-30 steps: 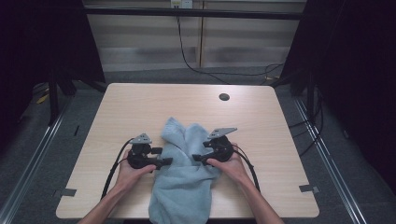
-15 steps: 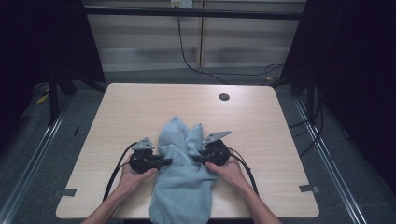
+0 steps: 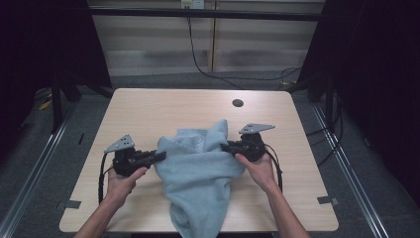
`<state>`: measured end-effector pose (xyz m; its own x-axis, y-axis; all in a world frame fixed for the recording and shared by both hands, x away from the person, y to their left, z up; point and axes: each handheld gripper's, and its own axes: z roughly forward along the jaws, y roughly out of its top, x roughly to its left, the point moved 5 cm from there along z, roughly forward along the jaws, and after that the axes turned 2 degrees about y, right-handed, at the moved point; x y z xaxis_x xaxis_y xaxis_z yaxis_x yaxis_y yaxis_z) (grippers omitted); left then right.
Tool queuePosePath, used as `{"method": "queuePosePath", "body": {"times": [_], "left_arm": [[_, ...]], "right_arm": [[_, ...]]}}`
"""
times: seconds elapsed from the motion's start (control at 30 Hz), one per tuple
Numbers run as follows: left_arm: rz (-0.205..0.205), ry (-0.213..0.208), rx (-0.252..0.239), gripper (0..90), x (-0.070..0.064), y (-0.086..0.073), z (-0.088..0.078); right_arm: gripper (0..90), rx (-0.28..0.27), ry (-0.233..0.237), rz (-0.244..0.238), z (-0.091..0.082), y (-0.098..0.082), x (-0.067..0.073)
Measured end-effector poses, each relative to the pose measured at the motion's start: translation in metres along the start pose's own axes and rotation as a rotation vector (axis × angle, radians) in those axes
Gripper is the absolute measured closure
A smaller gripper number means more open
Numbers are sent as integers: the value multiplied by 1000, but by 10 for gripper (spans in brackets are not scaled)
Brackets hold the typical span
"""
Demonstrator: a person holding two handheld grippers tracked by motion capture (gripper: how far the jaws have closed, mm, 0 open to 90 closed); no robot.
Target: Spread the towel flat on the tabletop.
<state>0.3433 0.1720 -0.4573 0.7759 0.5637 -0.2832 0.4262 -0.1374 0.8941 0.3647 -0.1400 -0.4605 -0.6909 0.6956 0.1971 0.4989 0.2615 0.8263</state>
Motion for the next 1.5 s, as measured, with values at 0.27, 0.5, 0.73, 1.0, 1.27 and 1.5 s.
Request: {"method": "queuePosePath", "body": {"times": [0.27, 0.5, 0.73, 1.0, 1.27, 1.5], "left_arm": [[40, 89, -104, 797, 18, 53, -41], [31, 169, -164, 799, 41, 83, -76], [117, 257, -227, 798, 40, 147, -86], [202, 268, -235, 798, 20, 131, -79], [77, 140, 50, 797, 11, -22, -28], [55, 72, 153, 780, -17, -65, -35]], "right_arm": [[806, -128, -102, 0, -32, 60, -13], [818, -203, -177, 31, -70, 97, -41], [819, -282, -218, -21, -88, 166, -42], [820, -330, -253, -55, -98, 159, -34], [818, -45, -225, 41, -50, -14, -40], [736, 17, -240, 88, -70, -70, -27]]}}
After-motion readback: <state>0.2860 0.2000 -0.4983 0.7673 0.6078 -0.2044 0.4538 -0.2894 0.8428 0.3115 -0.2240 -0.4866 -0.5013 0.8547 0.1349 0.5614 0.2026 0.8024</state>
